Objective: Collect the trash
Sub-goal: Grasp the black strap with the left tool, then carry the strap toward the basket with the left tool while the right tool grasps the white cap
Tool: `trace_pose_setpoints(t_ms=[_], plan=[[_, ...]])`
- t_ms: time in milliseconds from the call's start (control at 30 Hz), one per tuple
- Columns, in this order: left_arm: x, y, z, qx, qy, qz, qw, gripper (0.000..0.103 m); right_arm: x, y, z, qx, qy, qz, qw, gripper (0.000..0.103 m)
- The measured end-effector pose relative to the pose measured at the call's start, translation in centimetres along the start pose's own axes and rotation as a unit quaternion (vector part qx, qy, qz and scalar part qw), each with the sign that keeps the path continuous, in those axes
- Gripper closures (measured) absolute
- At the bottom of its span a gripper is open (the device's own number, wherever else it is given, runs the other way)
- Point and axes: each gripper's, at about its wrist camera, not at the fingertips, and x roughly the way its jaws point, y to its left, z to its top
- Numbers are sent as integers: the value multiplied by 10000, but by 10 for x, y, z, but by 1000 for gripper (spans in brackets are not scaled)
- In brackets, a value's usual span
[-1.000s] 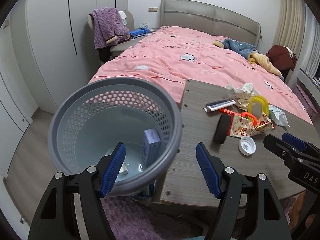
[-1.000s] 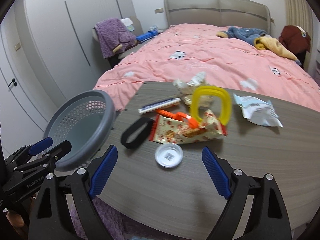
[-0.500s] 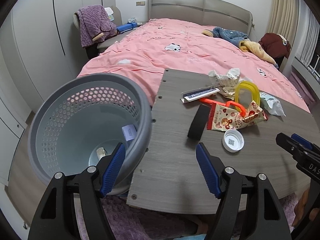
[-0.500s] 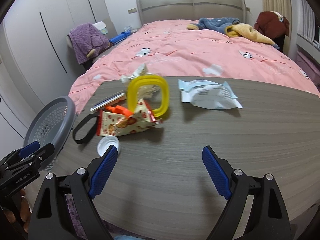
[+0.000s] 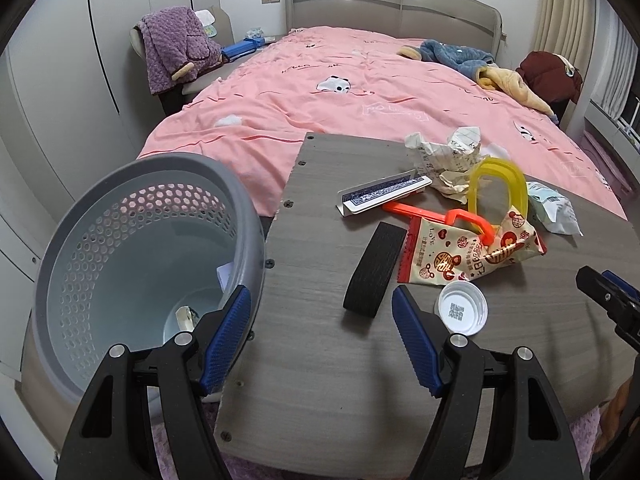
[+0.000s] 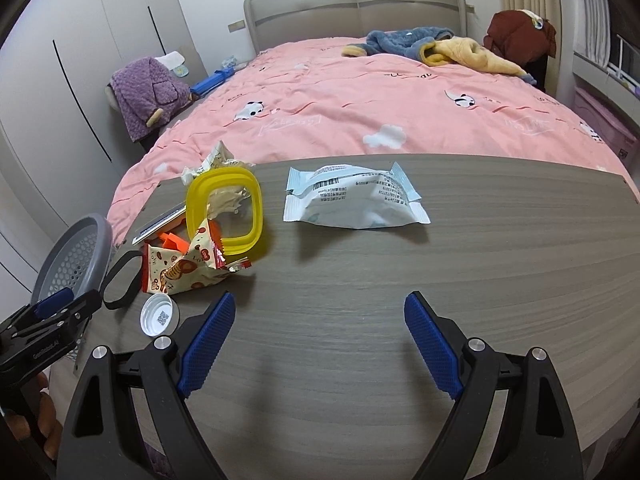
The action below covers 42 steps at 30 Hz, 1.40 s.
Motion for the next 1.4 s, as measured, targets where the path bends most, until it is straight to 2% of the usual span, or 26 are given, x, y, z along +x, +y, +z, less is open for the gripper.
trace_pose_setpoints(t_ms=[367,433,533,700,767,867,1000,1267,1400], plan=[[31,-7,11,146,144,-104,9997,34,12,18,-10,-15,254,291,9993,18],[33,-7,12,162,134,-149,9997,36,13,21,-12,-34,296,328,9990,18],[38,-6,13,211,186,-205,9994,49,15,28,-15,-106,352,339,9988,18],[41,-3,12,198,248,-307,9990,80,18,40,-20,-213,402,367,9983,18],[39,-1,12,180,236,-342,9990,88,18,45,-20,-253,398,388,9981,18],[31,4,12,111,151,-367,9992,88,18,53,-22,-340,391,425,9978,18],[18,11,10,49,5,-304,9995,95,21,68,-25,-509,413,471,9967,18],[-4,36,7,-209,-201,-185,9994,95,33,102,-30,-959,416,396,9937,18],[-11,48,7,-344,-262,-173,9989,95,38,115,-30,-1095,397,312,9927,24]])
